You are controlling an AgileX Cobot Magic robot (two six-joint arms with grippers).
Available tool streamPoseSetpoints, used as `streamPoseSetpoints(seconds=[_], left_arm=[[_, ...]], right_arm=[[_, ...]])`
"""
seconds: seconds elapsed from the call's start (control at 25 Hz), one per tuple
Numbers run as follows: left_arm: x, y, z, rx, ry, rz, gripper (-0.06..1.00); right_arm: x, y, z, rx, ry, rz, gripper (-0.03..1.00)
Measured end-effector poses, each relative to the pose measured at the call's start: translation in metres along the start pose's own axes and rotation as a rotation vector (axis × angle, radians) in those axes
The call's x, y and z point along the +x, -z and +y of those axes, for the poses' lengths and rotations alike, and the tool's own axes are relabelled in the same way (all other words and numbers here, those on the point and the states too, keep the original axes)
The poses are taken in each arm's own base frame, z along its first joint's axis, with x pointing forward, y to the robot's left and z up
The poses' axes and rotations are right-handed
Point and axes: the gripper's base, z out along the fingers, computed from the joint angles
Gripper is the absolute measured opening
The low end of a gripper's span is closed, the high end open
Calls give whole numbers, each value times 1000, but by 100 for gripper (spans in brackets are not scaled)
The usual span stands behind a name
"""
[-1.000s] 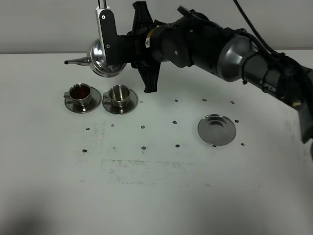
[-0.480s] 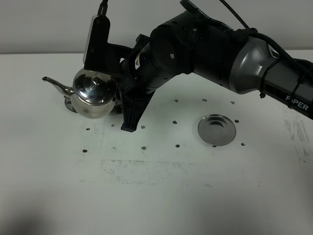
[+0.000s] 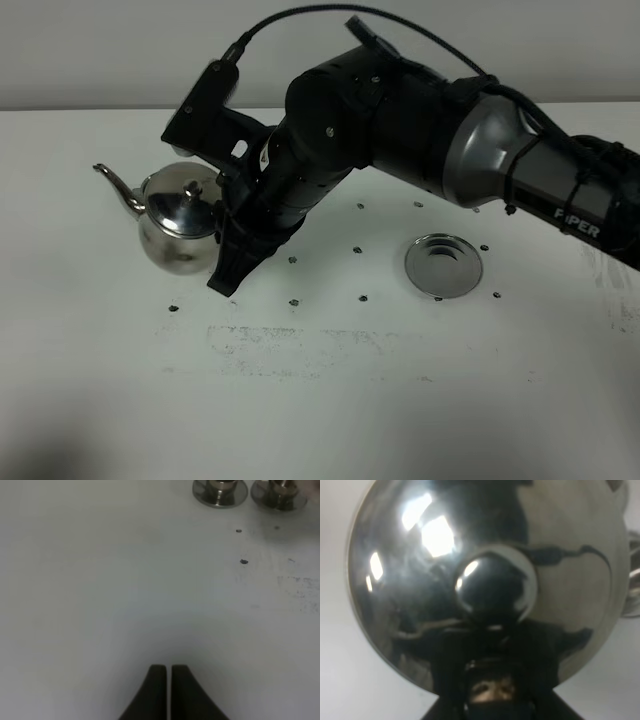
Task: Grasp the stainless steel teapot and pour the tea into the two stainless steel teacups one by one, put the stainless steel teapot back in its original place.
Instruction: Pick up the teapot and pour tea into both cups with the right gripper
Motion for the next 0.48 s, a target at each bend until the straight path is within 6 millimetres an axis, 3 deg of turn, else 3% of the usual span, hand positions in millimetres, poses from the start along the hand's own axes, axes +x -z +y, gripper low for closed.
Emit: streamPoseSetpoints(seconds=[0.28, 0.48], left_arm=[[0, 0, 0, 0, 0, 0, 6], [0, 0, 0, 0, 0, 0, 6]], right_arm=[[3, -37, 22, -44, -64, 74, 18], [11, -63, 26, -39, -81, 126, 18]])
